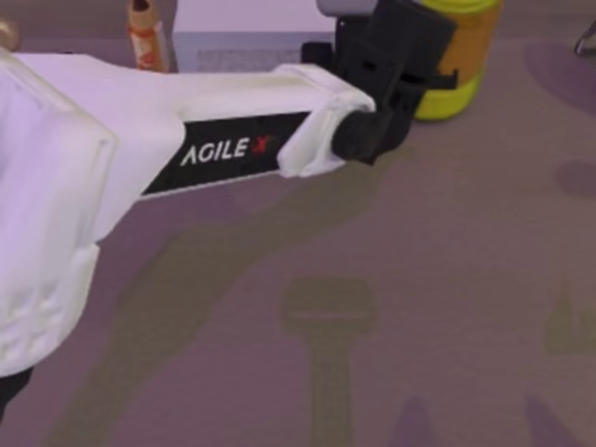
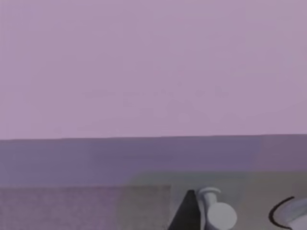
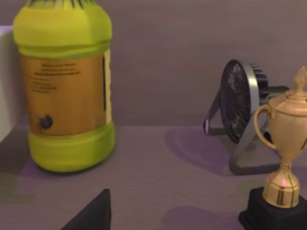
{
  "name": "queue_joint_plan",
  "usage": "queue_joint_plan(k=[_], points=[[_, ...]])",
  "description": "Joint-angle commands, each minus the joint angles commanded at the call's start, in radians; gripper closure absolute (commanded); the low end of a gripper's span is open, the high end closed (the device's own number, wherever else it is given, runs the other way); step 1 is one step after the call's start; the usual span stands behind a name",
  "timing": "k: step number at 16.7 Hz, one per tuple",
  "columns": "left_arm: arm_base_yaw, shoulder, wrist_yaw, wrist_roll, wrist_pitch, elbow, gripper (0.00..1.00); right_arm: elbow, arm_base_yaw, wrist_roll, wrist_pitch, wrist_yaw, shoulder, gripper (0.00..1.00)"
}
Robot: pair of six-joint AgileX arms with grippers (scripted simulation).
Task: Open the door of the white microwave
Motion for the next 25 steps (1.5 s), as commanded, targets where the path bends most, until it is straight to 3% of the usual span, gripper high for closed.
queue_joint_plan(k=[3,4,9,20,25], points=[[0.000,0.000,0.000,0.000,0.000,0.000,1.00,0.000,0.000,0.000,0.000,0.000,0.000,0.00],[-0.059,-0.027,-0.002,0.001,-0.005,-0.043,1.00,0.000,0.000,0.000,0.000,0.000,0.000,0.00],[-0.052,0.020,0.027,-0.028,-0.116,0.061,1.00,0.000,0.000,0.000,0.000,0.000,0.000,0.00],[0.015,0.238,0.247,-0.214,-0.981,0.715,1.00,0.000,0.000,0.000,0.000,0.000,0.000,0.00],[0.039,0.286,0.315,-0.259,-1.169,0.869,1.00,0.000,0.000,0.000,0.000,0.000,0.000,0.00]])
